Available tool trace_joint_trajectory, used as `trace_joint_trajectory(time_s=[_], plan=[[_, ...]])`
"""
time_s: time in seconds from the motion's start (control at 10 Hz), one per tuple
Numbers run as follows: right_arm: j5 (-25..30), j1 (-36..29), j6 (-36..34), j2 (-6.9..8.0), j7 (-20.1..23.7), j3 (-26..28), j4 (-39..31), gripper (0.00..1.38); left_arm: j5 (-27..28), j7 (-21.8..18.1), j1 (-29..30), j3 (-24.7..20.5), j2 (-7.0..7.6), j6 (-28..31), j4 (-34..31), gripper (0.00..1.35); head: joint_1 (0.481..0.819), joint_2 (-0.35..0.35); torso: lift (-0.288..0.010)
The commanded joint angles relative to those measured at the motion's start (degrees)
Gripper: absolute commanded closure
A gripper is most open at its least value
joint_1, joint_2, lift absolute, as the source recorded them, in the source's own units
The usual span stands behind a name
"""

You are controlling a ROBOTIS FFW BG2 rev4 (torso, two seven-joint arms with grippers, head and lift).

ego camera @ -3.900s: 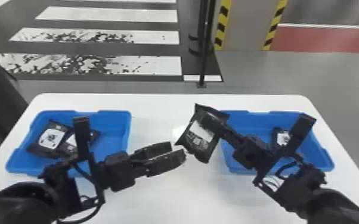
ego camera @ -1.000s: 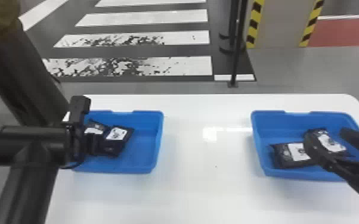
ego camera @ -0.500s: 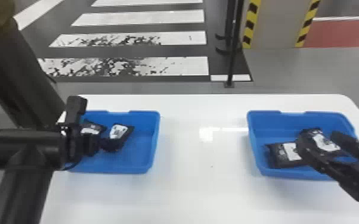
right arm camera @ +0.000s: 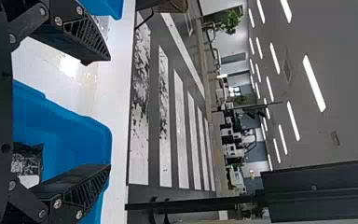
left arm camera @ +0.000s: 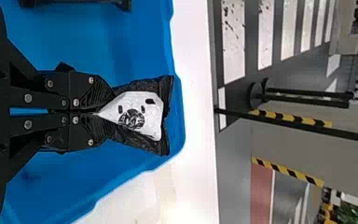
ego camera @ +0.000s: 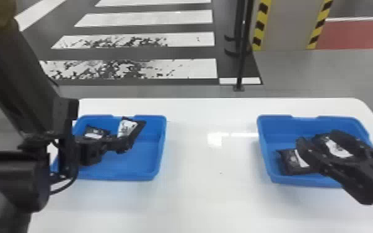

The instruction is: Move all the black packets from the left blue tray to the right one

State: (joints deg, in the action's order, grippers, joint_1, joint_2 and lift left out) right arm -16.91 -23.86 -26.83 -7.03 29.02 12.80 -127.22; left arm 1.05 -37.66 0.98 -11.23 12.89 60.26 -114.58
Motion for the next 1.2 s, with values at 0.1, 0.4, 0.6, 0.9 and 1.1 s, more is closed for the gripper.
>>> trace_joint_trajectory(time_s=[0.1,0.4,0.6,0.9,1.1], plan=[[-1.37,0.8,-0.44,-0.09,0.42,-2.86,-0.26,0.22,-6.88,-0.31,5.49,2.2,-0.5,-0.5,-9.66,1.12,0.695,0.07,-0.14],[-5.14,2.07,-3.12,-0.88,0.86,-7.77,-0.82,0.22,-13.62,-0.48,5.91,9.06,-0.5,-2.61,-11.77,1.12,0.695,0.003,-0.14],[-8.8,3.62,-4.94,-1.5,0.95,-10.74,0.17,0.22,-16.7,-0.48,5.21,13.05,-0.32,-3.31,-11.77,1.12,0.695,-0.012,-0.14],[-13.6,7.27,-6.49,-2.2,1.3,-13.82,3.68,0.22,-19.22,-0.48,3.52,17.85,0.21,-3.6,-11.77,1.12,0.695,-0.037,-0.14],[-14.86,9.38,-6.49,-2.55,1.39,-15.77,5.65,0.22,-19.9,-0.48,2.96,19.0,0.38,-3.45,-11.77,1.12,0.695,-0.041,-0.14]])
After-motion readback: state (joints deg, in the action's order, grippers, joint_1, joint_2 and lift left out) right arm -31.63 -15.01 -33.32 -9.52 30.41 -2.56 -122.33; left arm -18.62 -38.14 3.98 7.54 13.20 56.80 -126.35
